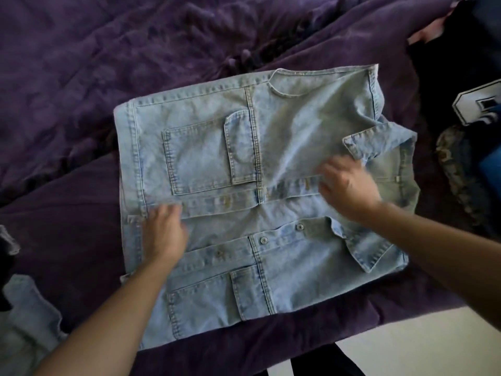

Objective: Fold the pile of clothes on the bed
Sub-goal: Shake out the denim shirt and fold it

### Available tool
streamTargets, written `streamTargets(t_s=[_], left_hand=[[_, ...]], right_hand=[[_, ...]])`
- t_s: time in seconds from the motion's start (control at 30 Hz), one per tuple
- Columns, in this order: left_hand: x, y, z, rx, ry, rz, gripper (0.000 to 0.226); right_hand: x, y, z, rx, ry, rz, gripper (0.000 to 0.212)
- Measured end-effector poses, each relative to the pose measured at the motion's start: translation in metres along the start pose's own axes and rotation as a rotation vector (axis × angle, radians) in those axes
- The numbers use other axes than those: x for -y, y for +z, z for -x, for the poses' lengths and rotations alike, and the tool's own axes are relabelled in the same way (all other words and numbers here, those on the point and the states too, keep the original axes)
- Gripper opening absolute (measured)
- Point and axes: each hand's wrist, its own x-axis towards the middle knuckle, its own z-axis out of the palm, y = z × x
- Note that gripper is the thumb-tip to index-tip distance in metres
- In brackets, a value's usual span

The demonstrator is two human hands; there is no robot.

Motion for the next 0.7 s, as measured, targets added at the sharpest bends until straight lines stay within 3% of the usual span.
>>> streamTargets(t_s=[0.07, 0.13, 0.2, 0.3, 0.47, 0.57, 0.63, 0.7], left_hand=[[-0.013, 0.011, 0.027, 0.113, 0.117, 0.038, 0.047], [-0.008, 0.026, 0.047, 0.269, 0.089, -0.016, 0.065], [0.011, 0.036, 0.059, 0.371, -0.001, -0.074, 0.060], [0.048, 0.027, 0.067, 0.394, -0.045, -0.090, 0.022], [0.076, -0.023, 0.039, 0.124, -0.132, 0.176, 0.025], [0.064, -0.036, 0.004, -0.046, -0.098, 0.144, 0.019], [0.057, -0.028, -0.004, -0.075, -0.131, 0.085, 0.048], [0.053, -0.016, 0.009, -0.206, -0.151, 0.168, 0.061]], right_hand=[[0.020, 0.009, 0.030, 0.195, 0.116, -0.051, 0.038], [0.026, 0.022, 0.060, 0.389, 0.320, -0.021, 0.060], [0.021, 0.036, 0.088, 0.474, 0.433, 0.042, 0.047], [0.014, 0.039, 0.113, 0.395, 0.459, 0.002, 0.022], [0.003, 0.007, 0.086, 0.113, 0.479, -0.025, 0.021], [-0.007, 0.000, 0.043, 0.102, 0.510, 0.022, 0.026], [-0.006, -0.001, 0.027, 0.148, 0.549, 0.068, 0.044], [0.006, 0.002, 0.030, 0.020, 0.469, 0.083, 0.040]])
